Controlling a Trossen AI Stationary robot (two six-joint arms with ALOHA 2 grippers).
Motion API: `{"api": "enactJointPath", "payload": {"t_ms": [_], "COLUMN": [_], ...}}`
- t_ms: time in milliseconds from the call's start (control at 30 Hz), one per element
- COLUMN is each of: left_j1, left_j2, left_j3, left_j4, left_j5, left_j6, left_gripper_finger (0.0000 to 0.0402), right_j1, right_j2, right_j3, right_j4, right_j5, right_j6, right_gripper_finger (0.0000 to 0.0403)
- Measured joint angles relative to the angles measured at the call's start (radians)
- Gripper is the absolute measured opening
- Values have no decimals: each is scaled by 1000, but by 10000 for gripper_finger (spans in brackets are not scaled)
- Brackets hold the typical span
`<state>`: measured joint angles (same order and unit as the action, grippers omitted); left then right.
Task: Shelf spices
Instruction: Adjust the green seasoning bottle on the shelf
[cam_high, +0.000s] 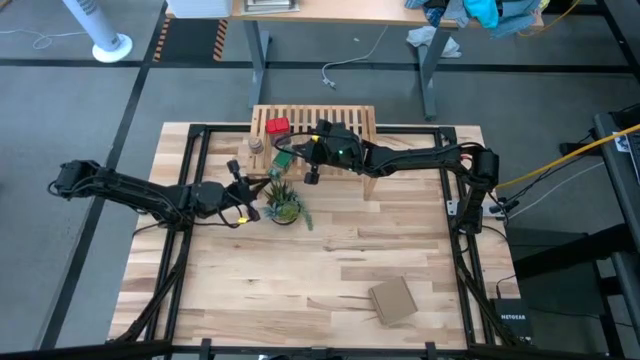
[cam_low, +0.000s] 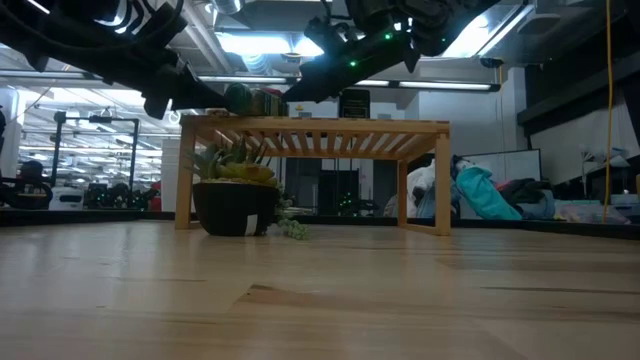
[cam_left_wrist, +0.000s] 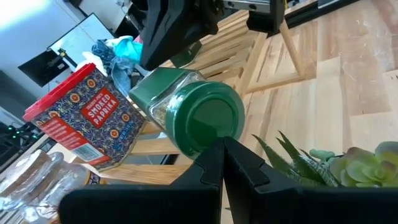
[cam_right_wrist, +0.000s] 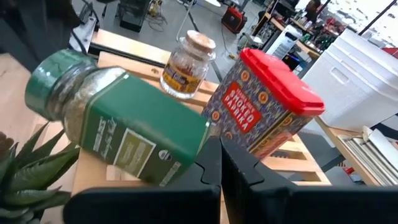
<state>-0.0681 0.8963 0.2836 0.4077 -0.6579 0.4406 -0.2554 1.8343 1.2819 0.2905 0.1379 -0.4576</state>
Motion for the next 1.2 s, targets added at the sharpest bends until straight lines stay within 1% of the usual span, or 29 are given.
{"api": "enactJointPath", "payload": {"t_ms": [200, 500, 733, 967, 1200], "left_j1": [14, 16, 16, 17, 17], "left_j2": [0, 0, 0, 0, 0], "left_j3": [0, 0, 0, 0, 0], "left_j4": [20, 146, 167, 238, 244], "left_j5": [0, 0, 1, 0, 0], "left_j6": [4, 88, 103, 155, 170], "left_gripper_finger": [0, 0, 0, 0, 0], "right_j1": [0, 0, 0, 0, 0], "right_j2": [-2, -5, -5, -5, -5], "right_j3": [1, 5, 5, 5, 5], "right_j4": [-18, -49, -55, -61, -69], "right_j5": [-28, -32, -44, -51, -52], "right_j6": [15, 37, 62, 64, 65], "right_gripper_finger": [1, 1, 1, 1, 1]}}
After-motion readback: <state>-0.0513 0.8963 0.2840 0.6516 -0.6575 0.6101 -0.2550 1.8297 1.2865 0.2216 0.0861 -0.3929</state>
